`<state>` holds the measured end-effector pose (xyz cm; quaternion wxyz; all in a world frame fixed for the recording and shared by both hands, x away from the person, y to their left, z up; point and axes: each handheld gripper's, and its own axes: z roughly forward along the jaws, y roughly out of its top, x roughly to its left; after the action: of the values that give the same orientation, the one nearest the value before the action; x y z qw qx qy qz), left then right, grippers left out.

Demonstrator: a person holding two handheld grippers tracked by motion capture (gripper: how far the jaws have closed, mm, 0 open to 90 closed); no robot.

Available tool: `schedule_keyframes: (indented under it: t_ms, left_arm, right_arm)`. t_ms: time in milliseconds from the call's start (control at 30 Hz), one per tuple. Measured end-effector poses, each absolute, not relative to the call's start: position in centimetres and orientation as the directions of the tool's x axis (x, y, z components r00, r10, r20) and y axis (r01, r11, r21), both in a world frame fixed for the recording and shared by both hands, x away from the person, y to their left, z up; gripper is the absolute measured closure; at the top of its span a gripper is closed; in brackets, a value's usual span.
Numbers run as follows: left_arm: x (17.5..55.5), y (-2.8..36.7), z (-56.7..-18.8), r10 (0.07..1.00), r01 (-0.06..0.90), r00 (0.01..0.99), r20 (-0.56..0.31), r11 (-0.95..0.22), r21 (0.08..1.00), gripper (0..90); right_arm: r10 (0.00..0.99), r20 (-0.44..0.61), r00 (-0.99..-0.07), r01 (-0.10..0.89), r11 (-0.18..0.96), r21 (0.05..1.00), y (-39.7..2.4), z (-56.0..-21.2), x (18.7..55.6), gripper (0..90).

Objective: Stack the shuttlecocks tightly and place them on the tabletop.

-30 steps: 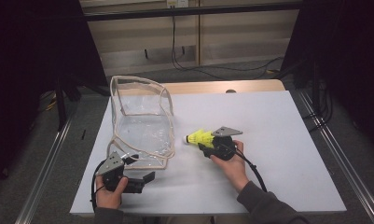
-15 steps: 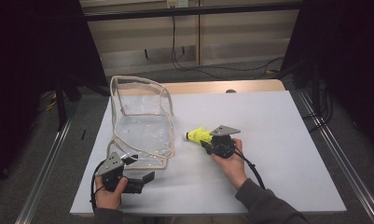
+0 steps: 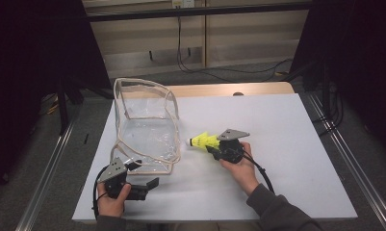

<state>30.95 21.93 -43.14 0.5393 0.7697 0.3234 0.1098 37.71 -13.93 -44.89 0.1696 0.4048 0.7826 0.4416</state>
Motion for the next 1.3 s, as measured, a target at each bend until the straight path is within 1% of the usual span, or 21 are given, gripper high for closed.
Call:
schedule_keyframes:
  t_ms: [500, 967, 1300]
  left_arm:
    - [30.7, 21.9, -42.9, 0.616, 0.373, 0.768, -0.176, -0.206, 0.905, 2.8]
    - [30.9, 21.9, -43.1, 0.616, 0.377, 0.767, -0.182, -0.203, 0.904, 2.8]
    - [30.9, 21.8, -42.9, 0.611, 0.368, 0.772, -0.177, -0.202, 0.908, 2.8]
  right_arm:
    - [0.755, 0.122, -0.645, 0.480, 0.275, 0.833, -14.8, -43.4, 37.2, 79.5]
    - [0.733, 0.092, -0.673, 0.458, 0.316, 0.831, -16.1, -40.7, 37.4, 79.5]
    - [0.725, 0.097, -0.682, 0.454, 0.315, 0.833, -16.1, -39.2, 37.4, 79.4]
